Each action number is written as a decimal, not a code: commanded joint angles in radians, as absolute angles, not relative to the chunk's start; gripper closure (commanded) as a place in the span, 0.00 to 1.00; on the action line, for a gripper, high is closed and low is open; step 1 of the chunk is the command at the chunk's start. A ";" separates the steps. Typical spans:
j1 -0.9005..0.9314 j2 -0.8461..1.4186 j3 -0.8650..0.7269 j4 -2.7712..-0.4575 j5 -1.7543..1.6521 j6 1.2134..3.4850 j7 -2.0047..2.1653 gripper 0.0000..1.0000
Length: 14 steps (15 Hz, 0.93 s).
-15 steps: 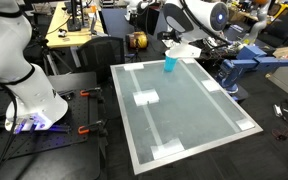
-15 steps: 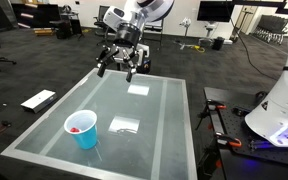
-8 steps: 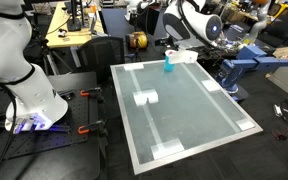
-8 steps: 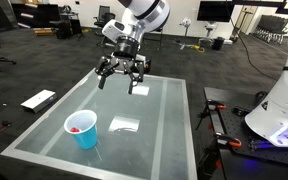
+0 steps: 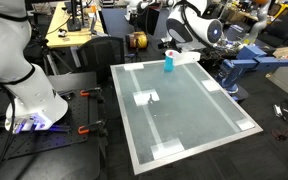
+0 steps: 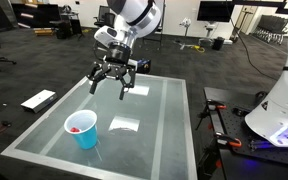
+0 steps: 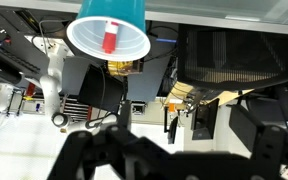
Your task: Remove the marker from the blue cup then put it on the table
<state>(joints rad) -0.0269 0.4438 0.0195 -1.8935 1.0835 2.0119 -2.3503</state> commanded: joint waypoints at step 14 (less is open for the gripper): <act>0.003 0.575 0.056 -1.716 1.054 2.162 -2.332 0.26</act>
